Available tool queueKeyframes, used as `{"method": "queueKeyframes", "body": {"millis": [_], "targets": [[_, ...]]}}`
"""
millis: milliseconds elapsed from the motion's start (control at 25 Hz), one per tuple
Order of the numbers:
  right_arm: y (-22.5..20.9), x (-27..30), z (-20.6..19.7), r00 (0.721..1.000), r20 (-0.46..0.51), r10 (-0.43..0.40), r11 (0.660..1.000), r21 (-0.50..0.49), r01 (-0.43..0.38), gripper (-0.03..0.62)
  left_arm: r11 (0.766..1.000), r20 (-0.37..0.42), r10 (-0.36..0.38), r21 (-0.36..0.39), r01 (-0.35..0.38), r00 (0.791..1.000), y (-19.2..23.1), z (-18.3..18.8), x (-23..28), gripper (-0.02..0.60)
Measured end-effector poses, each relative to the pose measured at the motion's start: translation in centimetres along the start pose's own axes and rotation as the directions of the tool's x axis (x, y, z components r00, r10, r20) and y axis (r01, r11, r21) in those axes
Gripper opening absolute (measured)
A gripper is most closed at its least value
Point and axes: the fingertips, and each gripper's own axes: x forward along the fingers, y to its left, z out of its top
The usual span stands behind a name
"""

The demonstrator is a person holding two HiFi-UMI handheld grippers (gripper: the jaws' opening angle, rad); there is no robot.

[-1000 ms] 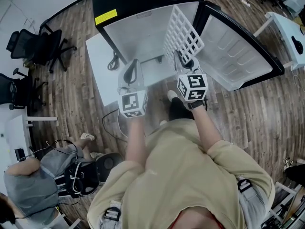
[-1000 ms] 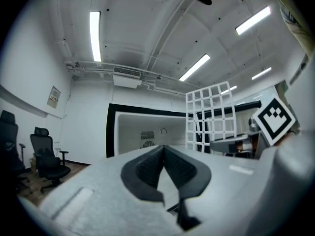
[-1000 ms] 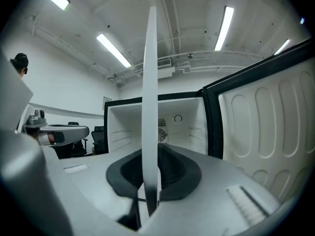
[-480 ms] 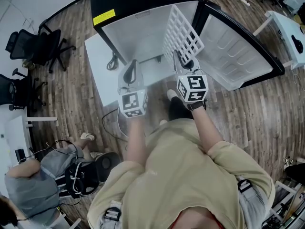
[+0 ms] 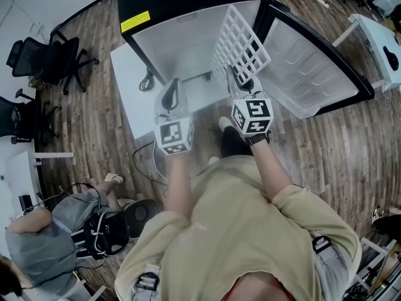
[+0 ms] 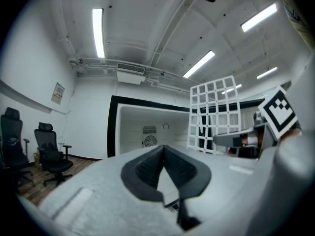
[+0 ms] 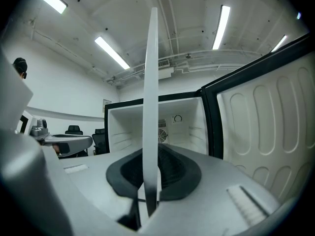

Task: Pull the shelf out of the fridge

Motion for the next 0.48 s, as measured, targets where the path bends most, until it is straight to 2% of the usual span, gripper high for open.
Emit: {"method": "queueKeyframes", "body": {"millis": [480], "targets": [[-1.2,-0.5,0.2,1.0,0.005,-0.016,1.0,-0.004,0.016,0.028,1.0,-0.005,-0.023,-0.001,0.023,1.0,-1.5,-0.3,0.9,0.002]]}}
